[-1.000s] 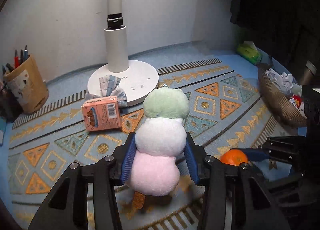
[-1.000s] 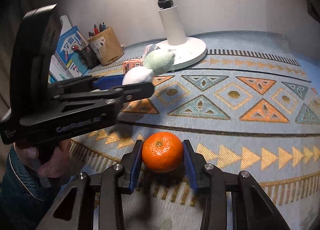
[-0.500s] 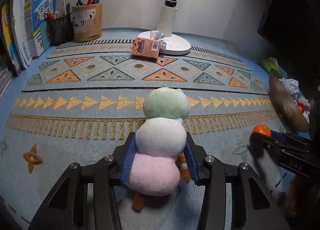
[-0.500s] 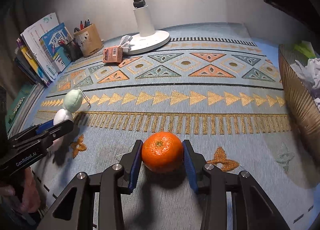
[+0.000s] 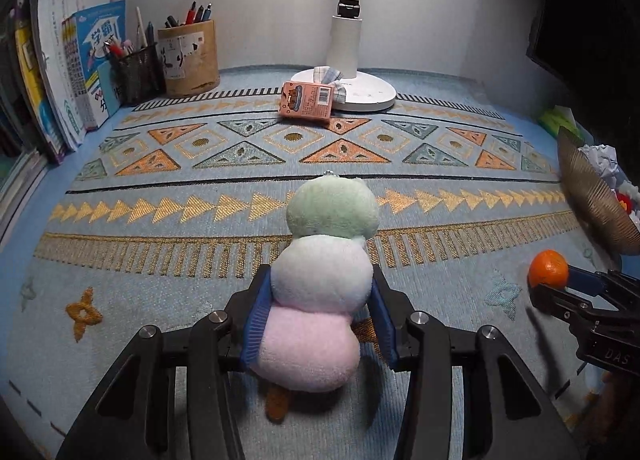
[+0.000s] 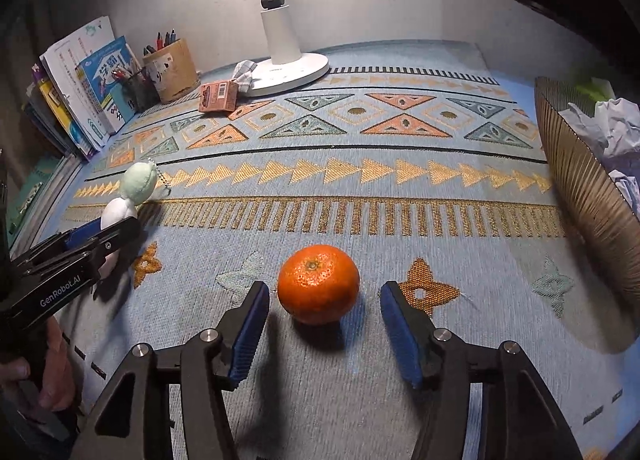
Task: Organize objects
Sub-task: 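Carry the plush and orange over the glass bowl and open both grippers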
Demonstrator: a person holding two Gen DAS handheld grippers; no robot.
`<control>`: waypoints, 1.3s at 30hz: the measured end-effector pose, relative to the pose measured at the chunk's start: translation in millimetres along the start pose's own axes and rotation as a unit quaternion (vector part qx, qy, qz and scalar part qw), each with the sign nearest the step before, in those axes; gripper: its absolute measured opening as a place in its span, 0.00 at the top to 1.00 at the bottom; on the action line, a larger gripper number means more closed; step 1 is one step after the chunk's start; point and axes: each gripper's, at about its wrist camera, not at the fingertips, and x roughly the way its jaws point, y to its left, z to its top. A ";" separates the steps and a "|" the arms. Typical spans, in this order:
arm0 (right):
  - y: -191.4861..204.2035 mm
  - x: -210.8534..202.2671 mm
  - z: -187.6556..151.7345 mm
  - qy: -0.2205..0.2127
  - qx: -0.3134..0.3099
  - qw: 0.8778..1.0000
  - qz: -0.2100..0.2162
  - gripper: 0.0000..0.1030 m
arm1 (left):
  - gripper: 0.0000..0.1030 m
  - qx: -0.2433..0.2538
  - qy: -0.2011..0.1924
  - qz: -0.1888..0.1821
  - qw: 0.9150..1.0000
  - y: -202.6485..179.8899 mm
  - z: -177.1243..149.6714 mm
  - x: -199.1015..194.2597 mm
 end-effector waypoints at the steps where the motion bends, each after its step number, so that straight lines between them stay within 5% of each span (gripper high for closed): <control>1: 0.0 -1.1 -0.9 0.000 0.000 1.000 0.001 0.44 | 0.58 0.001 0.000 0.002 1.000 -0.7 -0.4 -0.1; 5: 2.9 -5.1 -3.2 -0.010 -0.003 1.000 -0.002 0.44 | 0.58 -0.006 -0.014 0.038 0.999 -0.1 -0.8 -2.8; 16: 6.9 1.5 0.1 -0.017 0.004 1.000 -0.010 0.44 | 0.58 0.021 -0.004 0.040 0.999 -9.1 -2.0 1.6; 19: 6.6 2.5 0.9 -0.025 0.013 1.000 -0.009 0.63 | 0.58 0.010 -0.007 0.043 0.999 -6.0 -1.3 1.0; 23: -1.2 -10.5 2.8 -0.051 0.035 0.998 0.004 0.63 | 0.58 0.010 -0.011 0.046 0.999 -11.6 3.4 -2.5; 27: -35.5 -60.3 20.9 -0.115 0.064 0.991 0.009 0.63 | 0.58 0.036 -0.025 -0.010 0.999 -51.6 32.6 -15.8; 32: -103.6 -131.6 47.8 -0.195 0.103 0.973 -0.070 0.63 | 0.58 0.094 -0.059 -0.115 0.987 -142.3 82.5 -34.3; 35: -150.5 -158.1 54.4 -0.216 0.148 0.960 -0.097 0.63 | 0.58 0.106 -0.049 -0.186 0.976 -194.2 100.4 -28.6; 39: -204.5 -169.6 52.9 -0.218 0.208 0.947 -0.114 0.63 | 0.58 0.124 -0.025 -0.223 0.967 -254.5 101.1 -9.3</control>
